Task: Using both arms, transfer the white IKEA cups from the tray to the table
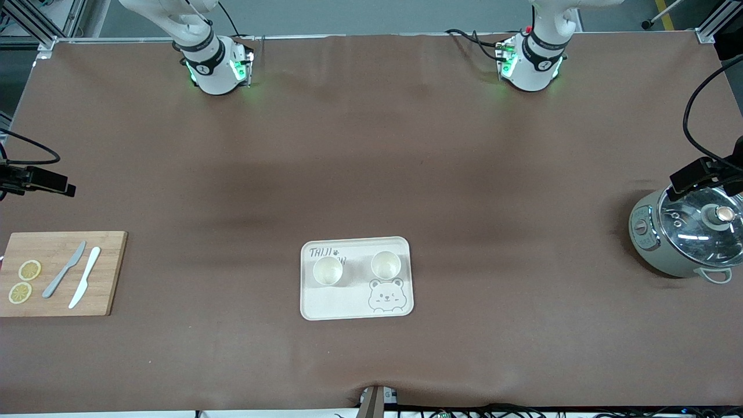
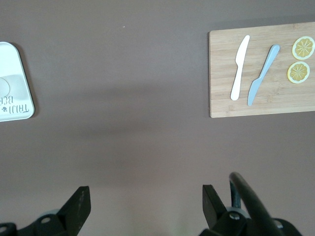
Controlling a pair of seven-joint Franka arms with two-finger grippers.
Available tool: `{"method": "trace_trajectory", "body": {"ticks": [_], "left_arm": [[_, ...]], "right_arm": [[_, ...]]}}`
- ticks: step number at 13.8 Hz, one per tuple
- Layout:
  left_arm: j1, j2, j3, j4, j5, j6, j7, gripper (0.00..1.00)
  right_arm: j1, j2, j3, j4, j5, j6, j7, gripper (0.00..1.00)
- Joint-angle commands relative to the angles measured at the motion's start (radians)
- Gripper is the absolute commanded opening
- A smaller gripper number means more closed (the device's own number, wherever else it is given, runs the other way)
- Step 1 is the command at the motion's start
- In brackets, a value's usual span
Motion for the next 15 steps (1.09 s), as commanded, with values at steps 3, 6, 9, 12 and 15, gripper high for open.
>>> {"method": "trace_trajectory", "body": {"ticks": [3,6,9,12,15], "left_arm": [[0.001,-0.010,0.000,0.004,0.008,-0.017,0.011,1.00],[0.007,-0.009,0.000,0.003,0.006,-0.017,0.019,1.00],[0.009,-0.003,0.000,0.003,0.005,-0.017,0.017,1.00],[0.009,0.002,0.000,0.001,0.008,-0.012,0.017,1.00],[0.009,0.004,0.000,-0.005,0.006,-0.006,0.009,1.00]], "right_arm": [[-0.008,-0.012,0.012,-0.015,-0.010,0.005,0.009,1.00],[-0.002,-0.012,0.012,-0.015,-0.012,0.005,0.011,1.00],[-0.002,-0.012,0.012,-0.017,-0.012,0.005,0.011,1.00],[-0.002,-0.012,0.012,-0.015,-0.012,0.005,0.011,1.00],[-0.002,-0.012,0.012,-0.015,-0.010,0.005,0.011,1.00]]}}
